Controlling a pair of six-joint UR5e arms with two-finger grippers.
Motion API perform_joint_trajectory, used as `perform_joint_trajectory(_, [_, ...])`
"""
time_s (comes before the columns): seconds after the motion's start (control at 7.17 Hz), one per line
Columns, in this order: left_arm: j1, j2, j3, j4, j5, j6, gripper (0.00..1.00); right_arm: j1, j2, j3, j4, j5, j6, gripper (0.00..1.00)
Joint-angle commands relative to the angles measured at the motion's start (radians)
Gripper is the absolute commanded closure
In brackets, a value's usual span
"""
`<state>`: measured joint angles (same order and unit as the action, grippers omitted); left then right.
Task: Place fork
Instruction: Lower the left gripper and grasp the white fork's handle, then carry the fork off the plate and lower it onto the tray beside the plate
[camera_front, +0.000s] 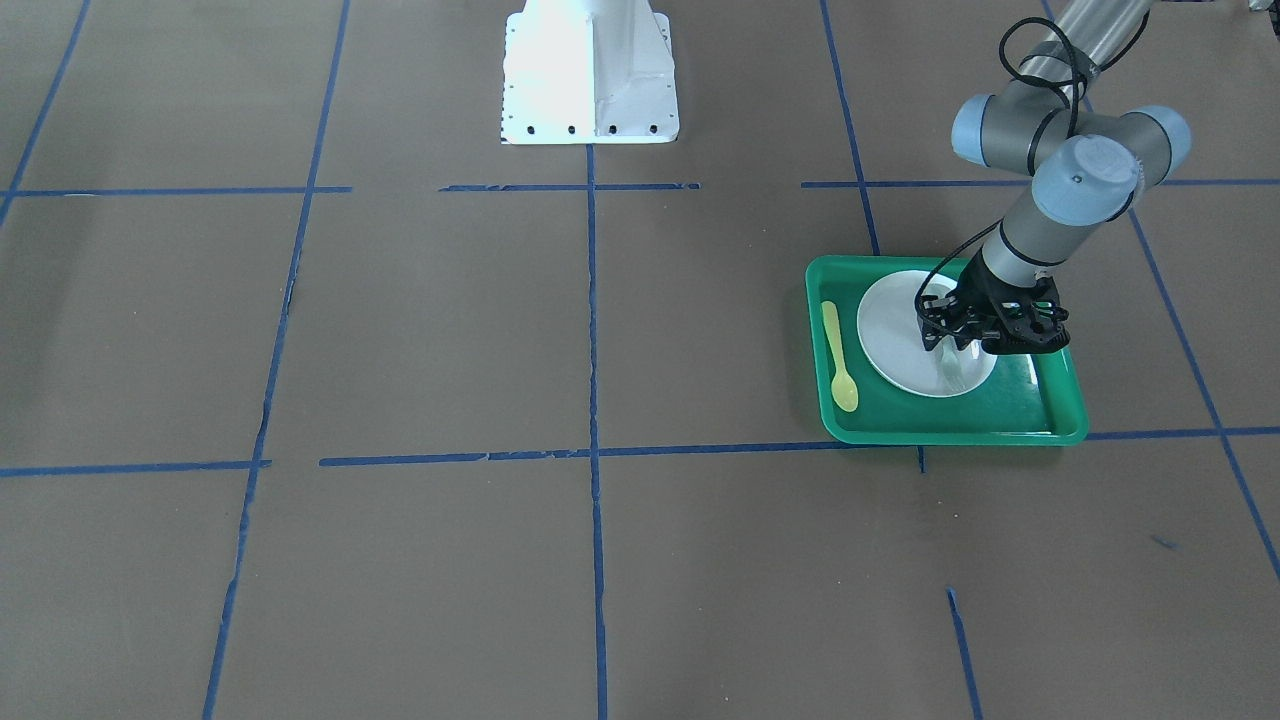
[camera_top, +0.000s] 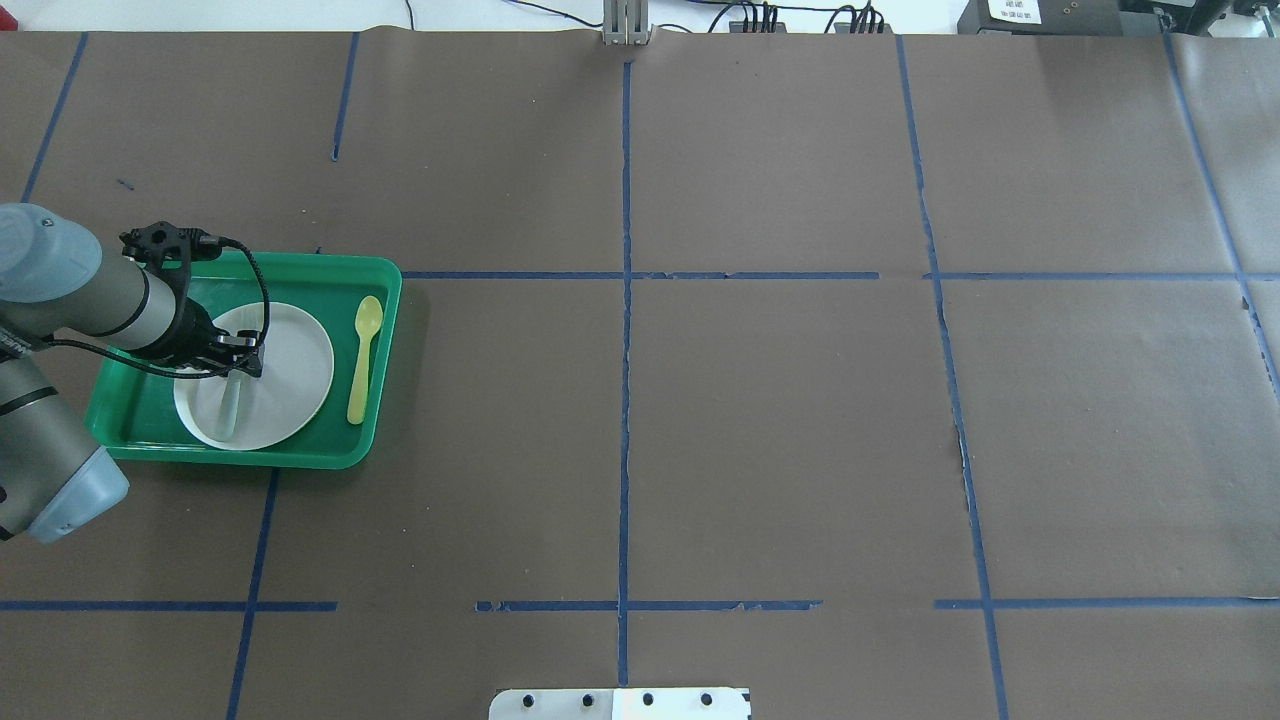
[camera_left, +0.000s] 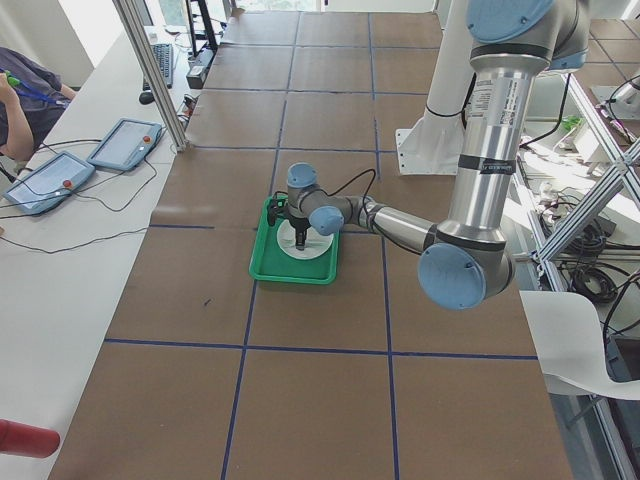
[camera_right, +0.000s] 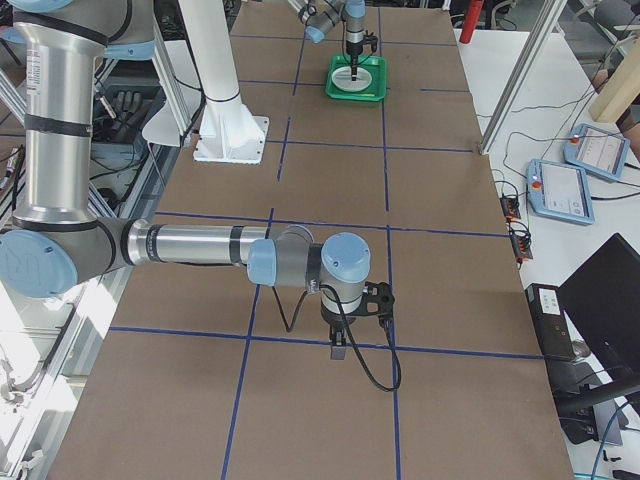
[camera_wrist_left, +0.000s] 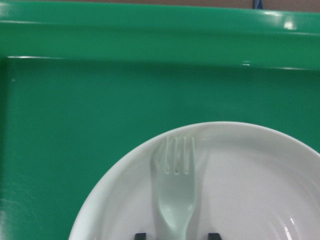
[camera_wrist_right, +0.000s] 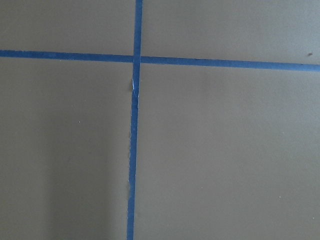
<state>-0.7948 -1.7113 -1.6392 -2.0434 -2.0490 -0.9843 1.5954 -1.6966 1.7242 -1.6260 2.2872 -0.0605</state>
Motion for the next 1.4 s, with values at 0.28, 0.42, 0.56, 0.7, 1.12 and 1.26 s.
perform_joint_trajectory(0.28, [-0.004,0.001,-0.028,0.003,0.003,-0.02,1.0,0.0,0.0,0.0,0.0,0.0,-0.001,0.0])
perform_joint_trajectory(0.42, [-0.013,0.007,-0.068,0.014,0.0,-0.013,1.0,0.0,0.0,0.0,0.0,0.0,0.001,0.0])
perform_joint_trajectory(0.56, [-0.017,0.078,-0.127,0.012,-0.008,0.005,1.0,0.0,0.0,0.0,0.0,0.0,0.001,0.0])
perform_joint_trajectory(0.7, [-0.044,0.088,-0.132,0.014,-0.01,0.069,1.0,0.0,0.0,0.0,0.0,0.0,-0.001,0.0])
perform_joint_trajectory(1.12, [-0.128,0.114,-0.052,-0.004,-0.013,0.223,1.0,0.0,0.0,0.0,0.0,0.0,0.001,0.0])
perform_joint_trajectory(1.26, [-0.129,0.113,-0.018,-0.039,-0.011,0.225,1.0,0.0,0.0,0.0,0.0,0.0,0.001,0.0])
